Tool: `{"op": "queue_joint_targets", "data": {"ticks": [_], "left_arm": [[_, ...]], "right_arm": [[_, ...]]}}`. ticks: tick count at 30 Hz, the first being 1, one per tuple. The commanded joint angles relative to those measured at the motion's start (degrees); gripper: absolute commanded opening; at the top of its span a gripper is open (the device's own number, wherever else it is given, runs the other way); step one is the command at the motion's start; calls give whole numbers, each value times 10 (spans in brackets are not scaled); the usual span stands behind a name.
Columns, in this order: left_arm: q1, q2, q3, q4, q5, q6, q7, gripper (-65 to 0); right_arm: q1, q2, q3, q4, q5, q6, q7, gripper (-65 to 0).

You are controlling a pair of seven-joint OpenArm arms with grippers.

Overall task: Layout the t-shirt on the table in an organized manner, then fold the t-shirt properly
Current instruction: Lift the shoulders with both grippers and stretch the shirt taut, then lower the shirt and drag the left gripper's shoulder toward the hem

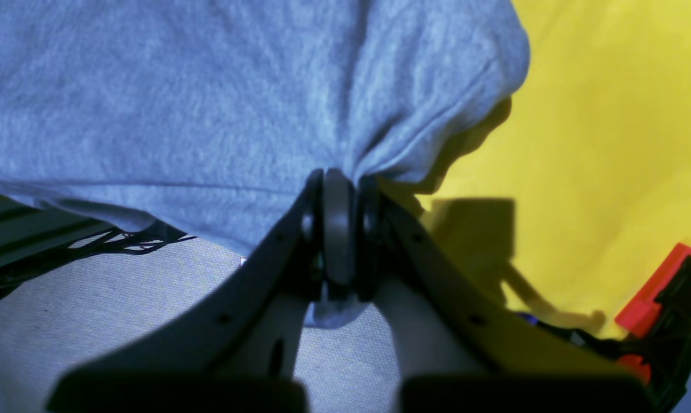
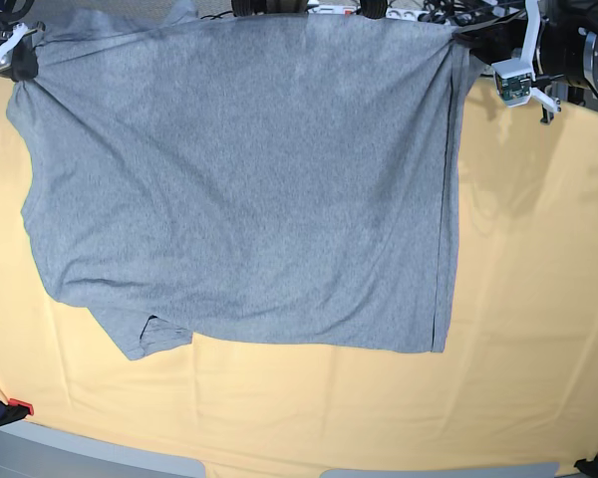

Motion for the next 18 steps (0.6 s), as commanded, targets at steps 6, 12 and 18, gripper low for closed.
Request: {"op": "queue_joint_targets", "data": {"ticks": [6, 12, 18], "left_arm": [[-30, -8, -5, 5, -9, -3, -6, -650], [-84, 40, -4, 5, -9, -3, -33, -650], [-127, 58, -3, 5, 1, -3, -74, -650]], "right_arm": [[-3, 38, 9, 9, 76, 1, 13, -650], [5, 38, 8, 9, 77, 1, 50, -650], [40, 37, 8, 6, 75, 1, 50, -650]]}}
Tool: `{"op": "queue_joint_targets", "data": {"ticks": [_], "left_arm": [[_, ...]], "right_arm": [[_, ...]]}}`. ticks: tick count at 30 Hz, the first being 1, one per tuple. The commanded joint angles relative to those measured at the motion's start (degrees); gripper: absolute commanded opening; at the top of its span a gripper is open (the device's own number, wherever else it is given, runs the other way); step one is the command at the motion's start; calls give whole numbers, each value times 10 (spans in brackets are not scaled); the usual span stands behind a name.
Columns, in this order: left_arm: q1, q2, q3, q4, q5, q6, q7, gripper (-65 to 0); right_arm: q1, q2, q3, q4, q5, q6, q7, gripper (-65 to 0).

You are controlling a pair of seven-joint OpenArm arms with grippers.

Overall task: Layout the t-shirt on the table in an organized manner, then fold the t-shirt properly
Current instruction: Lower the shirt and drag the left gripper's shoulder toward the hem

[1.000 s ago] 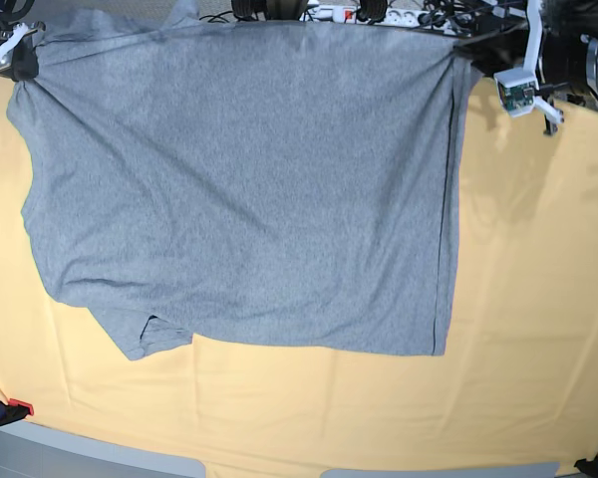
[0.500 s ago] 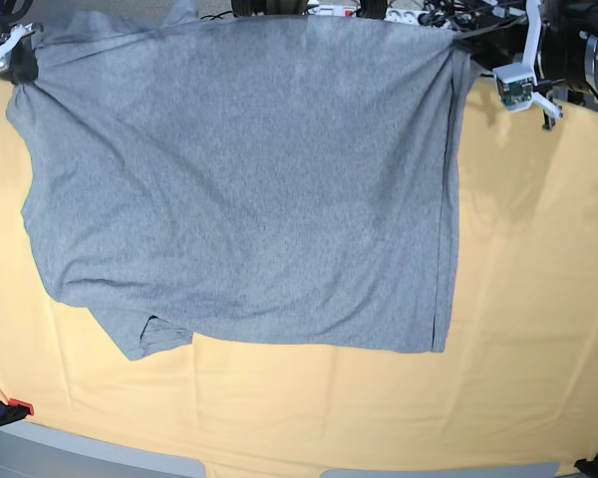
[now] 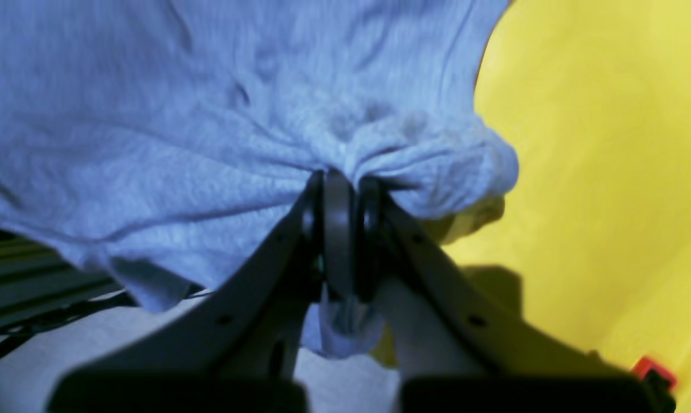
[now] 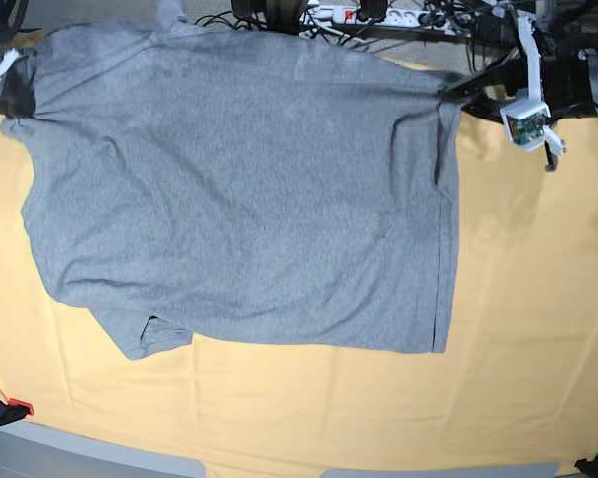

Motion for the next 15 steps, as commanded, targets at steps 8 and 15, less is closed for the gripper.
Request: {"op": "queue_joint_targets", "data": {"ticks": [8, 15], "left_arm": [[-57, -9, 84, -57, 39, -3, -38, -650], [-169, -9, 193, -169, 83, -3, -67, -650]], "right_arm": [[38, 10, 0, 5, 9, 1, 16, -650], [94, 10, -62, -69, -28, 1, 39, -650]]}}
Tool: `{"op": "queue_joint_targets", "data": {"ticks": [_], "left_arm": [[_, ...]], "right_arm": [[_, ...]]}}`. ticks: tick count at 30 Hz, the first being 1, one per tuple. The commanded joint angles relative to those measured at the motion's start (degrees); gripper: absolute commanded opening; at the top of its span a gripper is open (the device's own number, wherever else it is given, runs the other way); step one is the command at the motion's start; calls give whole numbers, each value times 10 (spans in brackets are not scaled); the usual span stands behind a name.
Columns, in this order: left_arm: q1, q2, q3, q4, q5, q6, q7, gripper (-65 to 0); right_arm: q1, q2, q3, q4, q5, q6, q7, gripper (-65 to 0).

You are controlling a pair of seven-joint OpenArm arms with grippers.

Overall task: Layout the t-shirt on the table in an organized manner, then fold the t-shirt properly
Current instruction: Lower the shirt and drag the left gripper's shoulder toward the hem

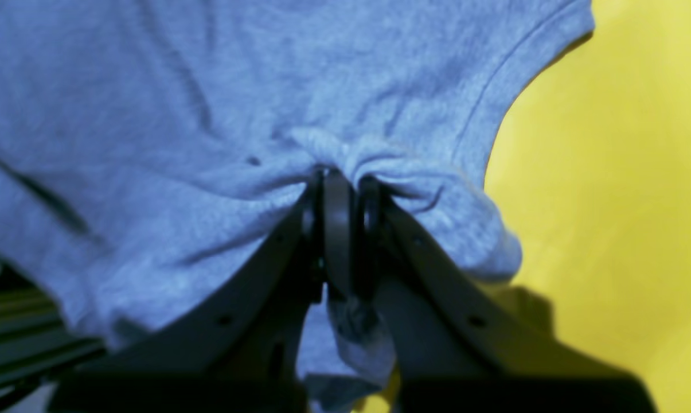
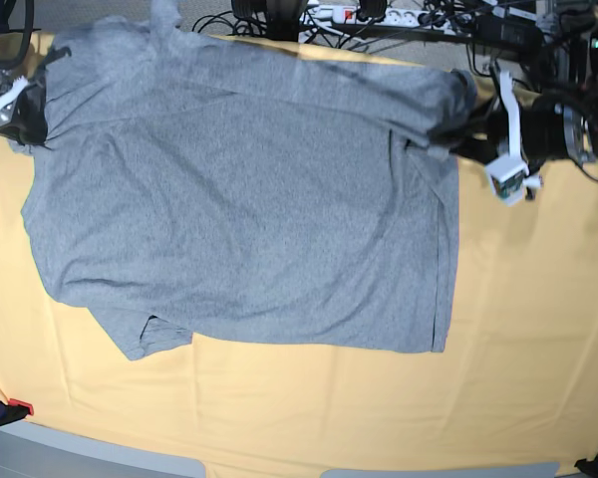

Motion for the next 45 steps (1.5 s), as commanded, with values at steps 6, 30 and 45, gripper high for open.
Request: {"op": "queue_joint_targets", "data": {"ticks": [6, 30, 45], "left_arm": [[-75, -11, 29, -55, -9, -3, -14, -650], [-146, -11, 45, -134, -16, -3, -26, -650], [-146, -11, 45, -134, -31, -3, -20, -650]], "right_arm": [[47, 14, -4, -49, -23, 1, 13, -650], [55, 14, -2, -49, -136, 1, 88, -456], [-24, -19, 106, -43, 121, 1, -48, -301]]}}
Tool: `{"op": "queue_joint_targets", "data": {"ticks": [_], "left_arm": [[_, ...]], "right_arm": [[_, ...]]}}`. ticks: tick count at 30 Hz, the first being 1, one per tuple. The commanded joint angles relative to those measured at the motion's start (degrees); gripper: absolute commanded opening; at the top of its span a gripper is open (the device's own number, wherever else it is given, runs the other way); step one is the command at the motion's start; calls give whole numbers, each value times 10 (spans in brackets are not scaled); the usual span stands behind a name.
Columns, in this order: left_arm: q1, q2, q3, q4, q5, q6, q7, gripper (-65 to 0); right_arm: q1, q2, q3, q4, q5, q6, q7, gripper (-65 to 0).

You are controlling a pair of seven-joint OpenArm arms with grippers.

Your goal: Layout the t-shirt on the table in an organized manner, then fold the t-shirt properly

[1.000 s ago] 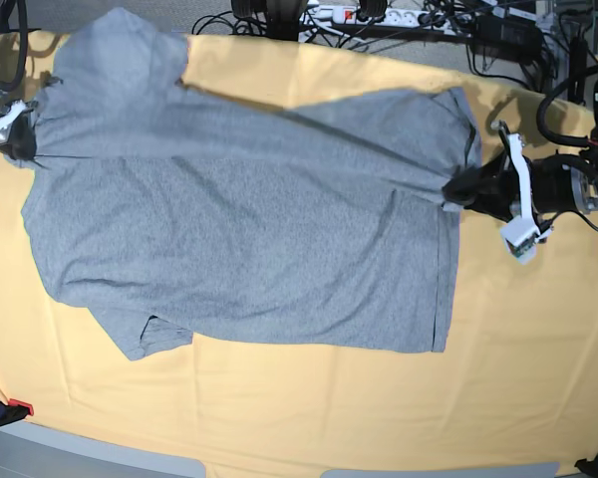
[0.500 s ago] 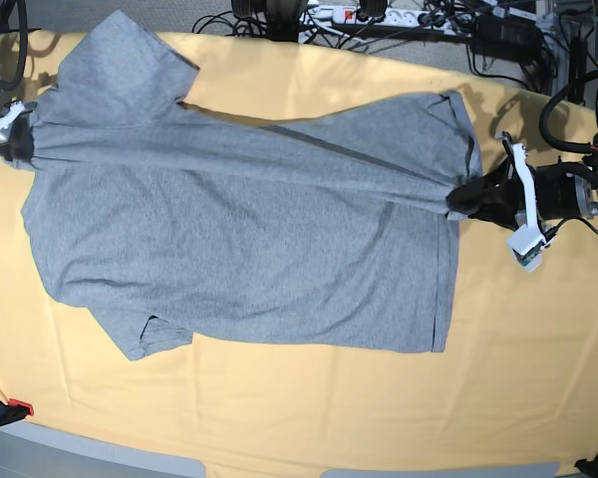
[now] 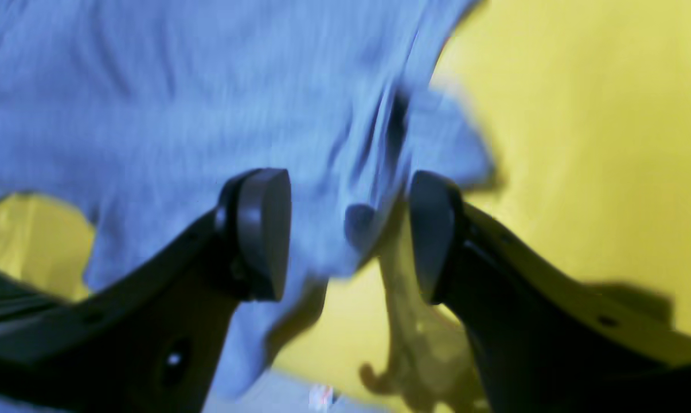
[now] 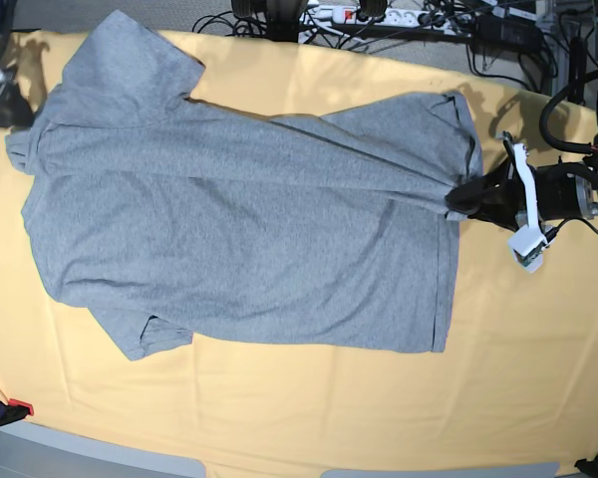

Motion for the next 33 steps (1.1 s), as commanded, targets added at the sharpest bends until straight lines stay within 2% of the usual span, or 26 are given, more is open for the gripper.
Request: {"op": "queue_joint_targets", "data": {"ticks": [1, 6, 12, 23, 33], "left_arm": [[-9, -12, -7, 6, -12, -3, -11, -650], [-9, -12, -7, 6, -11, -3, -11, -650], [-9, -12, -7, 6, -12, -3, -11, -650], [-9, -11, -7, 6, -12, -3, -11, -650], [-9, -12, -7, 6, -12, -3, -11, -650]], "right_arm": [[-10, 1, 6, 9, 23, 3, 11, -301], [-32, -51, 6, 8, 30, 3, 7, -301], [-40, -89, 5, 6, -1, 3, 4, -301], [-70, -109, -15, 4, 62, 3, -22, -300], [-66, -111, -93, 4, 30, 3, -3, -301]]}}
